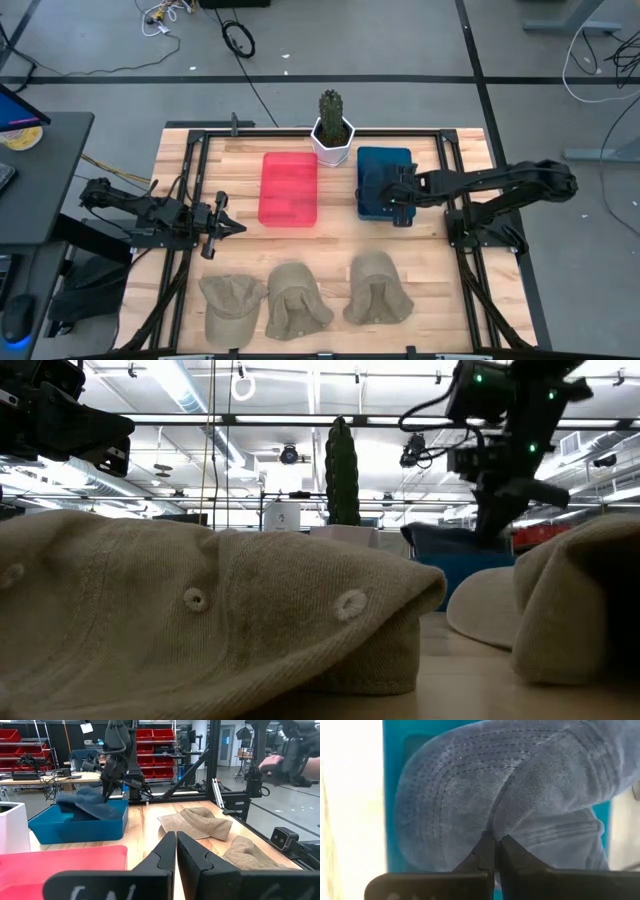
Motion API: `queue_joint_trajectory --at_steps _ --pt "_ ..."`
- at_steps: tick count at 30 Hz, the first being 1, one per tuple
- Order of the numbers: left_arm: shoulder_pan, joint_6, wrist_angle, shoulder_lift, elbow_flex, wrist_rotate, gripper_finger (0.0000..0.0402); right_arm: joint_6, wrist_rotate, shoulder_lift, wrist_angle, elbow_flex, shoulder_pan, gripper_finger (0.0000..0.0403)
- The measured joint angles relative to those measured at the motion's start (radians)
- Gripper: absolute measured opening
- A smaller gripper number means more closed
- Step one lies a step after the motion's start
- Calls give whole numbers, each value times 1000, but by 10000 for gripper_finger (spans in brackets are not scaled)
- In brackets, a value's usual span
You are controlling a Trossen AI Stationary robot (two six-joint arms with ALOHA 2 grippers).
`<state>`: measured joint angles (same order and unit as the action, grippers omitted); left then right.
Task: Pick & Place hat
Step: Put the blue cap into the blue bin
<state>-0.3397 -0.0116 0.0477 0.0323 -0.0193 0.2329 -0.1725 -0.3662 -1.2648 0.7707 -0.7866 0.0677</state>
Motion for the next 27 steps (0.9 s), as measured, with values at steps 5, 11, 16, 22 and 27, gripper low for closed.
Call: queue_joint_trajectory --at_steps 5,11,16,22,27 --pt "0 0 0 0 0 0 18 -26 38 -3 -129 95 24 1" --pt "0 0 0 0 0 0 18 -20 52 -3 -209 150 57 7" --pt "0 0 0 0 0 0 19 -9 61 -5 -213 137 64 28" --pt "0 0 0 0 0 0 19 9 82 -9 -116 41 63 72" --pt "0 0 0 0 0 0 18 31 79 -8 -82 -43 62 112"
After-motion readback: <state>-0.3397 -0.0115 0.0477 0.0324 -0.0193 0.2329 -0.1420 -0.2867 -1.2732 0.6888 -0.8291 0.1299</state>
